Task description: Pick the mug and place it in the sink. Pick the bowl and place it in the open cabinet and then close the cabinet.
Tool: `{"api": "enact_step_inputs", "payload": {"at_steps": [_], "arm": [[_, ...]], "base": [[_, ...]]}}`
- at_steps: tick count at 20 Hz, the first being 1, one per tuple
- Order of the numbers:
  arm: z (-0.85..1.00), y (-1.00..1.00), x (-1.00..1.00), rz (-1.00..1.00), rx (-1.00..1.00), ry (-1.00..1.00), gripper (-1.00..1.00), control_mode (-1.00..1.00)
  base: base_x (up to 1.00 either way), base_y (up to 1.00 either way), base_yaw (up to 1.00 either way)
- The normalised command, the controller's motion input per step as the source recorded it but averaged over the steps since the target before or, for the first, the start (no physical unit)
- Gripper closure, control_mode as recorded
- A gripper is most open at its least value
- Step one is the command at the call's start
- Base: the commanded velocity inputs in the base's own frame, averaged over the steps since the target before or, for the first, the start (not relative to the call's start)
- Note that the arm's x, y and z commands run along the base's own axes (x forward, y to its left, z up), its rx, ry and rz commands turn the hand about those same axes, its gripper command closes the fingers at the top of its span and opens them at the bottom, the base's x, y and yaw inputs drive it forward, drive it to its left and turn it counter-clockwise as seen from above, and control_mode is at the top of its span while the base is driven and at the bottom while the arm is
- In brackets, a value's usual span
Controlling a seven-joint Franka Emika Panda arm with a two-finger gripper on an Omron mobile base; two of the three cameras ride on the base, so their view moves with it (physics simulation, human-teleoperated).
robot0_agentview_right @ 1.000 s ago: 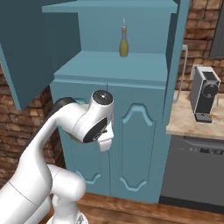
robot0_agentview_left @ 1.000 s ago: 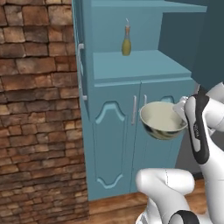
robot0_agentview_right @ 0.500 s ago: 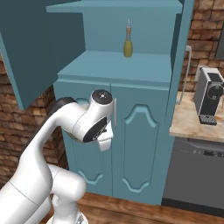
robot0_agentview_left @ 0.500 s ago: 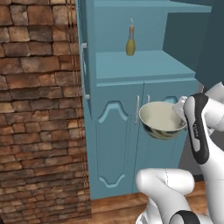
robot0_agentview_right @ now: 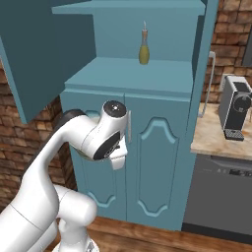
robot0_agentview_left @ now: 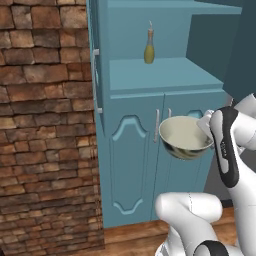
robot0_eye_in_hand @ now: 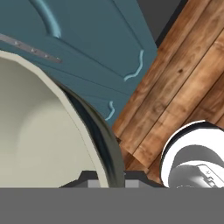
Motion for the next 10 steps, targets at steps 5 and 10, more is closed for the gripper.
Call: {"api": "enact_step_inputs", "payload": {"at_steps": [5, 10], "arm": [[0.00, 0.00, 0.00, 0.00, 0.00, 0.00, 1.00, -1.00], [0.04, 0.08, 0.13, -0.08, 0.01, -0.05, 1.00, -1.00]], "base": [[0.00, 0.00, 0.00], [0.00, 0.00, 0.00]]}}
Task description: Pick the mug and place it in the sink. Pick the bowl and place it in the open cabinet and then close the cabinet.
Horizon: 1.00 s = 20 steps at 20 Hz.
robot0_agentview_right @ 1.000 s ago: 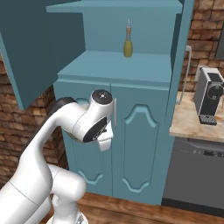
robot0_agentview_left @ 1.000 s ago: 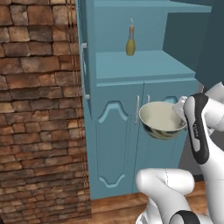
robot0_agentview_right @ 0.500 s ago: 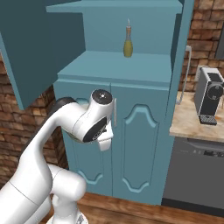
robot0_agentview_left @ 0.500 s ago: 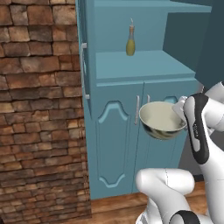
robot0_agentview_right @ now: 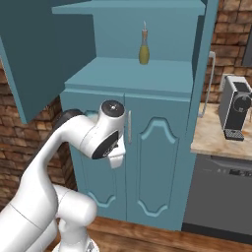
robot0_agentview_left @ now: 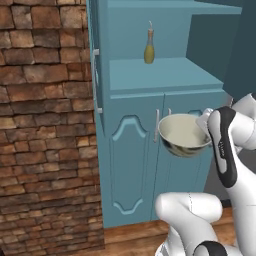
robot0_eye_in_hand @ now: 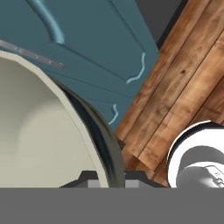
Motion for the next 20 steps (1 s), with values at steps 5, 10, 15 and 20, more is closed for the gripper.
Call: {"api": "enact_step_inputs", "payload": {"at_steps": [5, 10, 15, 20], "arm": [[0.32, 0.00, 0.88, -0.32, 0.08, -0.07, 1.00, -1.00], [0.36, 0.00, 0.97, -0.37, 0.01, -0.02, 1.00, -1.00], [0.50, -0.02, 0.58, -0.21, 0.00, -0.10, 1.00, -1.00], [0.66, -0.04, 0.05, -0.03, 0.03, -0.31, 1.00, -1.00]], "base": [[0.00, 0.00, 0.00], [0.00, 0.00, 0.00], [0.00, 0.00, 0.00], [0.00, 0.00, 0.00]]}}
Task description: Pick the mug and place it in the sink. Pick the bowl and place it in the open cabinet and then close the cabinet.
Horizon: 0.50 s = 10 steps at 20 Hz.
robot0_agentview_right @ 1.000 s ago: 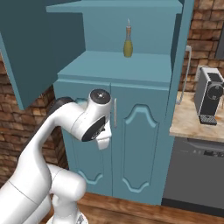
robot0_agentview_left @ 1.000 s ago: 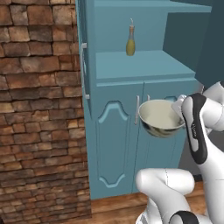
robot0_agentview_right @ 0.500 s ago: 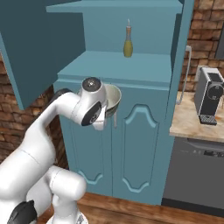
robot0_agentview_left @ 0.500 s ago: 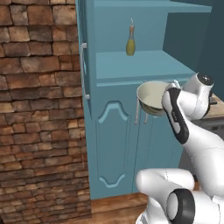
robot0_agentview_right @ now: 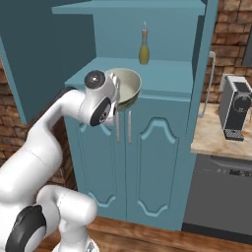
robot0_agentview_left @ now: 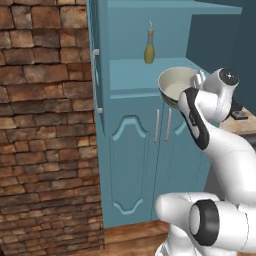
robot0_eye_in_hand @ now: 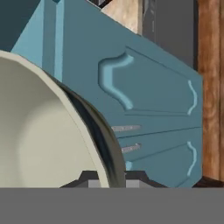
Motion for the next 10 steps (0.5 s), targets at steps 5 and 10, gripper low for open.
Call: {"api": "enact_step_inputs", "payload": {"at_steps": [5, 10], "arm": [[0.37, -0.02, 0.24, 0.00, 0.03, -0.17, 1.00, -1.00], [0.01, 0.00, 0.72, 0.00, 0.00, 0.13, 1.00, -1.00]], "base": [[0.00, 0.00, 0.00], [0.00, 0.00, 0.00]]}}
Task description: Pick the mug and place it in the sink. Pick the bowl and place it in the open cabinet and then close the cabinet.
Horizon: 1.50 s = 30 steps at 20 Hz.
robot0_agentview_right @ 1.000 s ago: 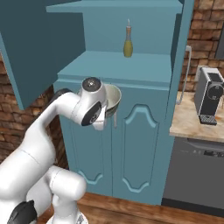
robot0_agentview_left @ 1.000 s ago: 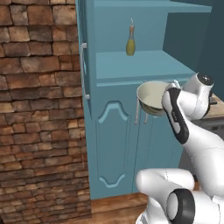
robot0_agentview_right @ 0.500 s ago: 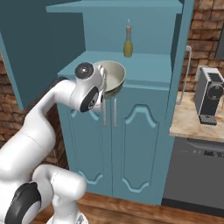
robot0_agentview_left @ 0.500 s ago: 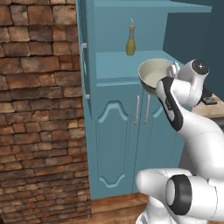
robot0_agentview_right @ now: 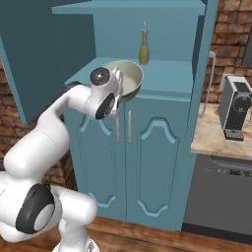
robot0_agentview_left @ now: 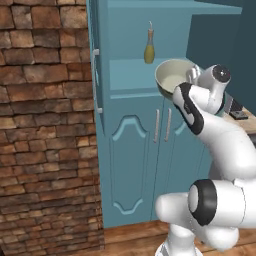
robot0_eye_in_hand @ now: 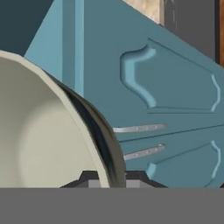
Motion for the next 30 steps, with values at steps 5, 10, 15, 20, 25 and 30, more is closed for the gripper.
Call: {"api": "enact_step_inputs", "payload": {"at_steps": [5, 10, 15, 20, 25, 30], "arm": [[0.19, -0.05, 0.49, 0.00, 0.09, 0.07, 1.00, -1.00], [0.10, -0.10, 0.56, 0.00, 0.11, 0.00, 1.00, -1.00], [0.00, -0.06, 0.64, 0.00, 0.00, 0.01, 1.00, -1.00], [0.00, 0.00, 0.45, 0.00, -0.07, 0.00, 1.00, -1.00], [0.00, -0.05, 0.51, 0.00, 0.00, -0.01, 1.00, -1.00], [0.00, -0.01, 0.40, 0.00, -0.02, 0.00, 1.00, -1.00]], "base": [[0.00, 0.00, 0.00], [0.00, 0.00, 0.00], [0.00, 0.00, 0.00], [0.00, 0.00, 0.00], [0.00, 0.00, 0.00], [0.00, 0.00, 0.00]]}}
